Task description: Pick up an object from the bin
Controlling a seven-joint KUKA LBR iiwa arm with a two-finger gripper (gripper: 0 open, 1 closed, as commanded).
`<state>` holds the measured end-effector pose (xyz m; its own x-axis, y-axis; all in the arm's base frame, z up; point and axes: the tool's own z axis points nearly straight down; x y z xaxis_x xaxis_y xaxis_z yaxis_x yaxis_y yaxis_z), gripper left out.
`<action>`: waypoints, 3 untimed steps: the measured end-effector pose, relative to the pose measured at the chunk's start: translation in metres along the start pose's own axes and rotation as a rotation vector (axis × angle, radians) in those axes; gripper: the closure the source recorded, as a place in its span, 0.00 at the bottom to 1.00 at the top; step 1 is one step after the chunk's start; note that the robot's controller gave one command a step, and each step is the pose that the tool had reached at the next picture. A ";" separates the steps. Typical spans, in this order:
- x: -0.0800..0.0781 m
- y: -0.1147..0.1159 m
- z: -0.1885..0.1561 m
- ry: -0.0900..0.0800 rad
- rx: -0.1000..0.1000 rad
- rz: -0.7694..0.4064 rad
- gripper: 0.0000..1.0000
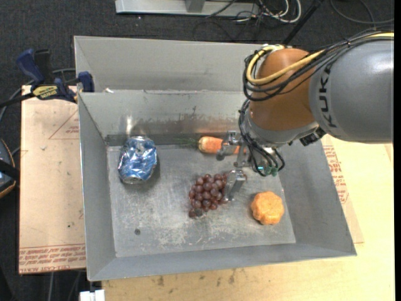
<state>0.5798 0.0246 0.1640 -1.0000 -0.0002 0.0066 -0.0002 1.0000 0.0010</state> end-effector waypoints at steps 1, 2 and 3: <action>-0.002 0.000 -0.004 -0.008 0.000 0.001 0.00; -0.002 -0.003 -0.001 -0.007 0.000 -0.027 0.00; 0.004 -0.010 0.041 -0.006 0.001 -0.112 0.00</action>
Offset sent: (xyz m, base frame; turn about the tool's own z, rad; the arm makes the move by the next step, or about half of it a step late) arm 0.0010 -0.0082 -0.0040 -0.0643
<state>0.5751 0.0146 0.1228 -0.9937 -0.1116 0.0003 -0.1116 0.9937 0.0008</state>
